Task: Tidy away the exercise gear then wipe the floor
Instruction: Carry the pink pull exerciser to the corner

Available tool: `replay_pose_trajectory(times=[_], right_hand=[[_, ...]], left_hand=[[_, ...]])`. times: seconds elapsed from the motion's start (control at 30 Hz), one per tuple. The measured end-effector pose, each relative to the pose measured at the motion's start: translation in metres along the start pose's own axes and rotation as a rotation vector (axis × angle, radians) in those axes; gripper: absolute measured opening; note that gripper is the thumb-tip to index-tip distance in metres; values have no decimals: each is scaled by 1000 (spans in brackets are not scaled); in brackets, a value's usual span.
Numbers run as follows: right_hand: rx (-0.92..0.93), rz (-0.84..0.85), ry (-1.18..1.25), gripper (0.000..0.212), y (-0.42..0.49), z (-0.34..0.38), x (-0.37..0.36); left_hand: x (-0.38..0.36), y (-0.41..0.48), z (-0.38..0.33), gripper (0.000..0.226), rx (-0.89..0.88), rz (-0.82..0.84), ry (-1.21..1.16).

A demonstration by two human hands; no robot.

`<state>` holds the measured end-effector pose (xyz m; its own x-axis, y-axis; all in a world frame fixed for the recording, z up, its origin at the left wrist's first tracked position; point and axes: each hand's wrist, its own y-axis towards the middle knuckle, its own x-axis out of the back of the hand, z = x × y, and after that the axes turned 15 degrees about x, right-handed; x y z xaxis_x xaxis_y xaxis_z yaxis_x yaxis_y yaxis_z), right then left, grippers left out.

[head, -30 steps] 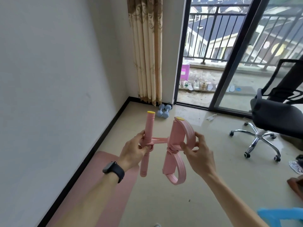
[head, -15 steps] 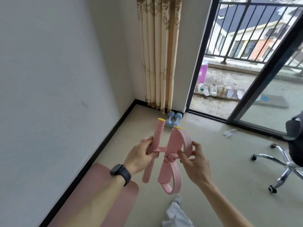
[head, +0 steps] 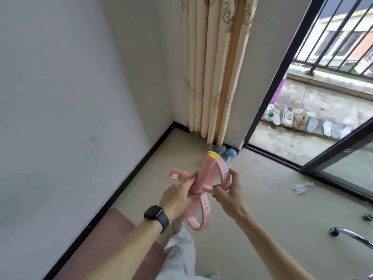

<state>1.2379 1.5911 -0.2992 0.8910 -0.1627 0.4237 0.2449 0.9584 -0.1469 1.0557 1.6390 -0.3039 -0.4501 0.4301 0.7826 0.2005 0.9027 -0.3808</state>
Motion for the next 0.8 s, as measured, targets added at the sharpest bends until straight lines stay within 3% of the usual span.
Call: replay_pose_trajectory(times=[0.17, 0.3, 0.47, 0.63, 0.73, 0.8], right_hand=[[-86, -37, 120, 48, 100, 19, -20], [-211, -137, 44, 68, 178, 44, -36], [-356, -226, 121, 53, 253, 51, -45], [-459, -225, 219, 44, 321, 21, -49], [-542, -200, 322, 32, 356, -4, -52], [-612, -168, 382, 32, 380, -24, -55]], left_hand=[[6, 92, -9, 70, -41, -121, 190], [30, 161, -7, 82, -241, -203, 257], [48, 238, -6, 86, -302, -155, 302], [41, 287, 5, 96, -18, 21, 14], [21, 305, 17, 110, 149, 119, 200], [6, 322, 26, 110, 172, 154, 359]])
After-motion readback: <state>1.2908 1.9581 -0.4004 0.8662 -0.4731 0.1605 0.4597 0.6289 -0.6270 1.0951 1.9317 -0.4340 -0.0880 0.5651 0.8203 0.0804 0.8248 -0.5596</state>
